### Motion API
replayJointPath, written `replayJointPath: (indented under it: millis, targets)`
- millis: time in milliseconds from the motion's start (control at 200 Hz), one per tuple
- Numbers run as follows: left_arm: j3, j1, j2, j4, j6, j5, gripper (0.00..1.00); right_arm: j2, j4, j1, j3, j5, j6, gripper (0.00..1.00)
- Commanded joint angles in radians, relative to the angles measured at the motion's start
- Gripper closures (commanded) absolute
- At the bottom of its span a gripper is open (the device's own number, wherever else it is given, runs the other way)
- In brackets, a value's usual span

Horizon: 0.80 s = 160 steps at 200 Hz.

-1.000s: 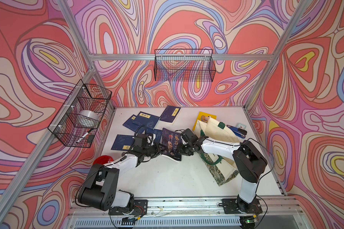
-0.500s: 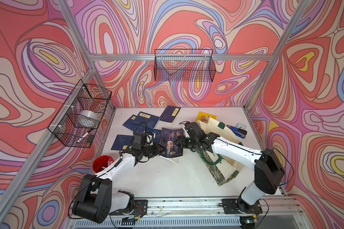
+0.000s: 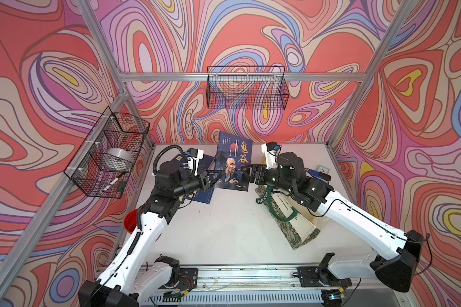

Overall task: Put the books into the canvas bag
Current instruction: Pick up the book from the center of the board.

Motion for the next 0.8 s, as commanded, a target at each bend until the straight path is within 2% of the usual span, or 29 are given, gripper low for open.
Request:
replayJointPath:
  millis: [0,105,240,300,411,501,591,711,796]
  targets:
    - [0.001,0.015,0.010,0.450,-0.232,0.153,1.00,-0.033,0.065,-0.032,0.033,-0.112,-0.017,0.27]
    - [-0.007,0.021,0.056,0.735,-0.411,0.204,1.00,-0.053,0.049,-0.071,0.055,-0.192,-0.004,0.26]
    - [0.004,0.024,0.114,0.978,-0.564,0.237,1.00,-0.080,0.058,-0.127,0.044,-0.255,0.013,0.25]
    - [0.006,0.023,0.135,1.073,-0.624,0.240,1.00,-0.084,0.114,-0.155,0.032,-0.349,0.038,0.27]
    - [0.017,0.023,0.150,1.100,-0.648,0.251,1.00,-0.070,0.284,-0.164,0.020,-0.548,0.119,0.31]
    - [0.029,0.023,0.130,0.992,-0.583,0.264,1.00,-0.033,0.435,-0.164,0.018,-0.669,0.217,0.36]
    - [0.035,0.023,0.088,0.863,-0.489,0.264,1.00,0.012,0.511,-0.164,0.035,-0.740,0.267,0.50]
    - [0.045,0.023,0.046,0.692,-0.384,0.263,1.00,0.028,0.529,-0.164,0.053,-0.752,0.282,0.83]
    - [0.046,0.022,0.020,0.570,-0.309,0.244,1.00,0.008,0.512,-0.164,0.049,-0.715,0.263,0.99]
